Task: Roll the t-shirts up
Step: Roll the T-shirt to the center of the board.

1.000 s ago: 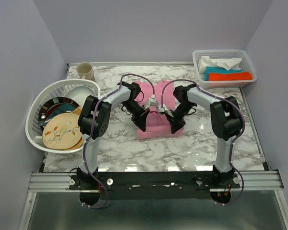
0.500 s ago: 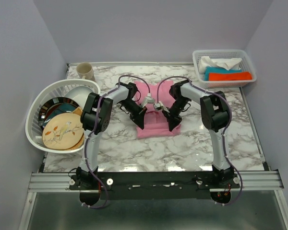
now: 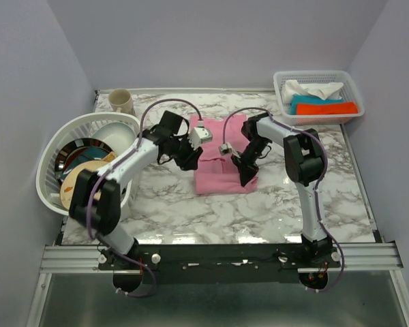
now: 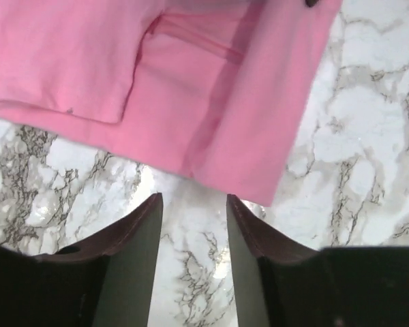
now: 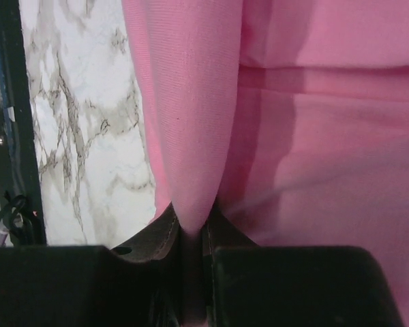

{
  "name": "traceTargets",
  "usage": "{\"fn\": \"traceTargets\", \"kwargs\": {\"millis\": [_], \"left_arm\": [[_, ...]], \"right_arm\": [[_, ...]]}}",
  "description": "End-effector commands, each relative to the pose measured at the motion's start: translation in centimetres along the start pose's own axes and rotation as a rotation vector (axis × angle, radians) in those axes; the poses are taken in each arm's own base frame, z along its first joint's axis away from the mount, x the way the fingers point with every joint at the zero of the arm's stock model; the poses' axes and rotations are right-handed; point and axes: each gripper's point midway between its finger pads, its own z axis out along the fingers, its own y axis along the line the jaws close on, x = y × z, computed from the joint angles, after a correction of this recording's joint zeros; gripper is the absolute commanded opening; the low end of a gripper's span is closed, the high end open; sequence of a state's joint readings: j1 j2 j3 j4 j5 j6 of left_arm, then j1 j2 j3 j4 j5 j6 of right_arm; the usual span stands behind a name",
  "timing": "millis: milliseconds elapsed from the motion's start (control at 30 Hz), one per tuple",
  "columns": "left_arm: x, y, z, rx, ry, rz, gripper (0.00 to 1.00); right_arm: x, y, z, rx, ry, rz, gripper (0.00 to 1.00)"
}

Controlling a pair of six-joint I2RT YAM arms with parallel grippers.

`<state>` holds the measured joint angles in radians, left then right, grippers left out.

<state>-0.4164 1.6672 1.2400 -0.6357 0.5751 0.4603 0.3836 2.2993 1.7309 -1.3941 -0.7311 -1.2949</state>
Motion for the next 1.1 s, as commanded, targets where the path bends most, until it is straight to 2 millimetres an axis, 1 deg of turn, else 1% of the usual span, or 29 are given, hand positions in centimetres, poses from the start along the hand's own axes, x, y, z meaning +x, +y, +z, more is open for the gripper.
{"fn": "traceTargets", "kwargs": {"millis": [0, 33, 67, 100, 133, 200, 267, 300, 333, 367, 400, 433, 633, 733, 933, 1067], "left_arm": [[-1.0, -2.6, -1.0, -0.23, -0.117, 0.311, 0.57], [-0.2, -3.5, -1.0, -0.269, -0.165, 0.39, 0.61], [0.4, -3.3, -1.0, -0.332, -0.16, 0.473, 0.64], [0.3, -5.2, -0.2, -0.325, -0.184, 0.567, 0.66], [1.0, -5.6, 0.2, -0.369, -0.224, 0.621, 0.67], [0.9, -6.2, 0.6, -0.459, -0.241, 0.701, 0.67], [0.9, -6.3, 1.2, -0.521, -0.281, 0.726, 0.68], [0.9, -6.1, 1.2, -0.56, -0.281, 0.735, 0.68], [0.8, -6.7, 1.4, -0.562, -0.318, 0.756, 0.69], [0.8, -6.9, 1.5, -0.563, -0.329, 0.768, 0.69], [1.5, -7.1, 1.7, -0.568, -0.315, 0.799, 0.71], [1.4, -7.7, 2.0, -0.564, -0.325, 0.823, 0.71], [3.7, -7.4, 3.7, -0.56, -0.235, 0.896, 0.7], [4.5, -7.3, 4.4, -0.544, -0.206, 0.93, 0.69], [5.7, -7.3, 6.0, -0.491, -0.136, 0.965, 0.65], [6.0, -6.6, 6.9, -0.502, -0.079, 0.987, 0.62]], "right_arm": [[3.1, 1.7, 0.1, -0.102, 0.098, 0.188, 0.2], [3.1, 1.7, 0.1, -0.101, 0.097, 0.191, 0.2], [3.1, 1.7, 0.1, -0.102, 0.097, 0.189, 0.2], [3.2, 1.8, 0.1, -0.103, 0.1, 0.182, 0.2], [3.1, 1.8, 0.1, -0.103, 0.099, 0.177, 0.2], [3.2, 1.8, 0.1, -0.101, 0.106, 0.175, 0.2], [3.3, 1.6, 0.2, -0.102, 0.11, 0.19, 0.19], [3.2, 1.6, 0.2, -0.1, 0.11, 0.202, 0.19], [3.2, 1.6, 0.2, -0.1, 0.11, 0.203, 0.19], [3.2, 1.6, 0.2, -0.099, 0.11, 0.199, 0.18], [3.2, 1.6, 0.2, -0.099, 0.11, 0.198, 0.19], [3.3, 1.6, 0.2, -0.1, 0.11, 0.199, 0.18], [3.2, 1.5, 0.2, -0.1, 0.109, 0.212, 0.19], [3.2, 1.4, 0.2, -0.098, 0.111, 0.225, 0.19], [3.2, 1.1, 0.3, -0.094, 0.115, 0.244, 0.2], [3.2, 1.0, 0.3, -0.093, 0.117, 0.259, 0.21]]}}
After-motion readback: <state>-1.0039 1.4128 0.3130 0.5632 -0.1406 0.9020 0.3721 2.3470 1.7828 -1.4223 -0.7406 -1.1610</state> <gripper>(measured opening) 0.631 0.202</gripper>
